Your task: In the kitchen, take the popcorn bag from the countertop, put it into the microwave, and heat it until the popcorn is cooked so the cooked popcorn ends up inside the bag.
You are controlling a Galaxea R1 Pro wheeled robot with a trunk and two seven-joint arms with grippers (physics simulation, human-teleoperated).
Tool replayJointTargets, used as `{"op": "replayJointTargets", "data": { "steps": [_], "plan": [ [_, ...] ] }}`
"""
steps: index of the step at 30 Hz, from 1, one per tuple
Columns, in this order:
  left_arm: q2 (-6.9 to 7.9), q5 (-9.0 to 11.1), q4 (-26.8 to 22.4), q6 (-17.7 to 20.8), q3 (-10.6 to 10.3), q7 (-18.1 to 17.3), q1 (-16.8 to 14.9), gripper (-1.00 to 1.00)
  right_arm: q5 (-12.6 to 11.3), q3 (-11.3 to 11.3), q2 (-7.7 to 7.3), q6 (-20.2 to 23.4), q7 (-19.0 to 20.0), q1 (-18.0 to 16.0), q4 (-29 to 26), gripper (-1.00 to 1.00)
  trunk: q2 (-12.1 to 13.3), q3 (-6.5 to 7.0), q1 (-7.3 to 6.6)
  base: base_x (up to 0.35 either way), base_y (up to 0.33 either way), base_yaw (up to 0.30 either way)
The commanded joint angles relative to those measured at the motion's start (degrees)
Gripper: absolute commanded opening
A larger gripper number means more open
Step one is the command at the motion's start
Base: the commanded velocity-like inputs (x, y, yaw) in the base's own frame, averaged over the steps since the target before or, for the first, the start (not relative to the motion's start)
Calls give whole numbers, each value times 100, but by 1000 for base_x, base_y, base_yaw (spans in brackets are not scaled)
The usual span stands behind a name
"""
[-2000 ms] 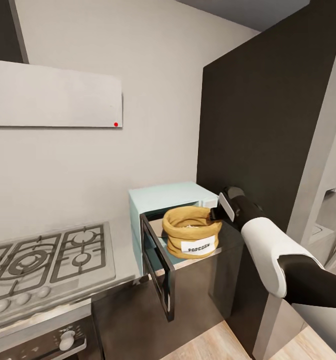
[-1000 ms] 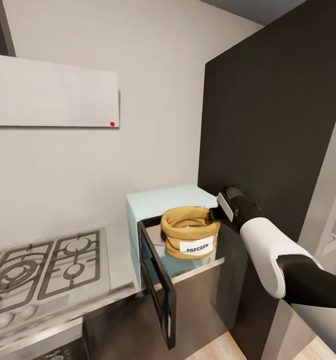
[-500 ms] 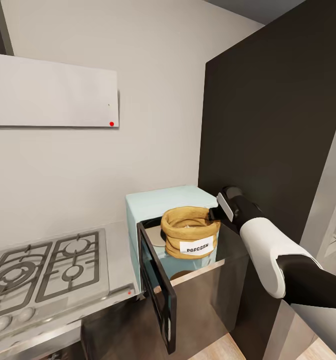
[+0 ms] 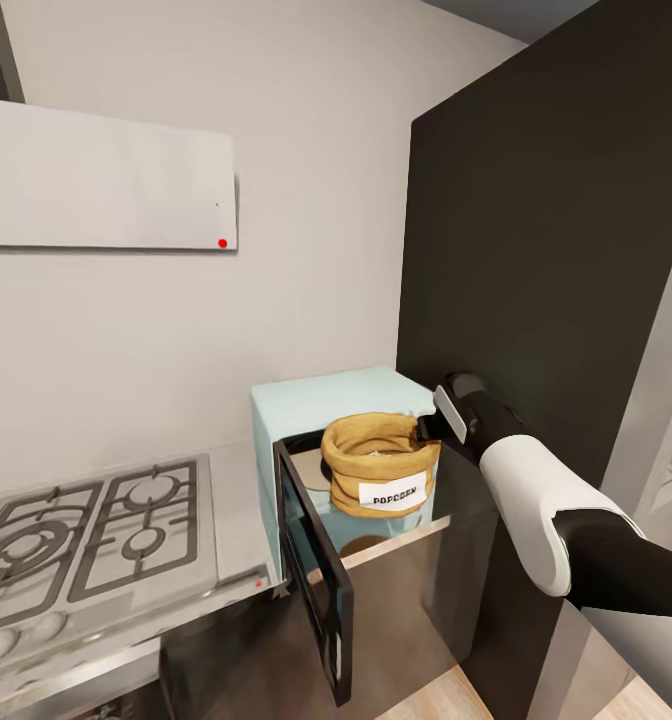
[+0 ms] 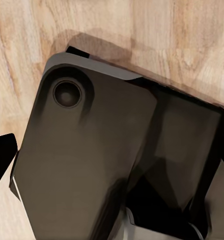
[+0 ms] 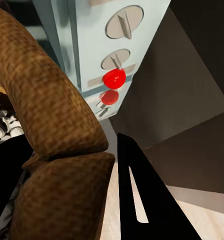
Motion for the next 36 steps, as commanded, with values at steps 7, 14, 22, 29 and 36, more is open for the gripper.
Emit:
{"op": "replayJointTargets", "data": {
  "steps": [7, 14, 22, 29, 36],
  "plan": [
    [3, 15, 4, -7, 25, 1, 0, 100, 13, 7, 1, 25, 5, -4, -5, -100, -289, -135, 156, 0, 0, 0],
    [4, 15, 9, -6, 25, 1, 1, 100, 6, 7, 1, 25, 5, -4, 2, -100, -570, -260, 309, 0, 0, 0],
    [-1, 15, 16, -7, 25, 1, 0, 100, 6, 7, 1, 25, 5, -4, 4, -100, -891, -404, 485, 0, 0, 0],
    [4, 15, 18, -7, 25, 1, 1, 100, 6, 7, 1, 25, 5, -4, 4, -100, -1171, -530, 639, 0, 0, 0],
    [4, 15, 13, -7, 25, 5, -1, 100, 6, 7, 1, 25, 5, -4, 4, -100, -1372, -620, 749, 0, 0, 0]
  ]
}}
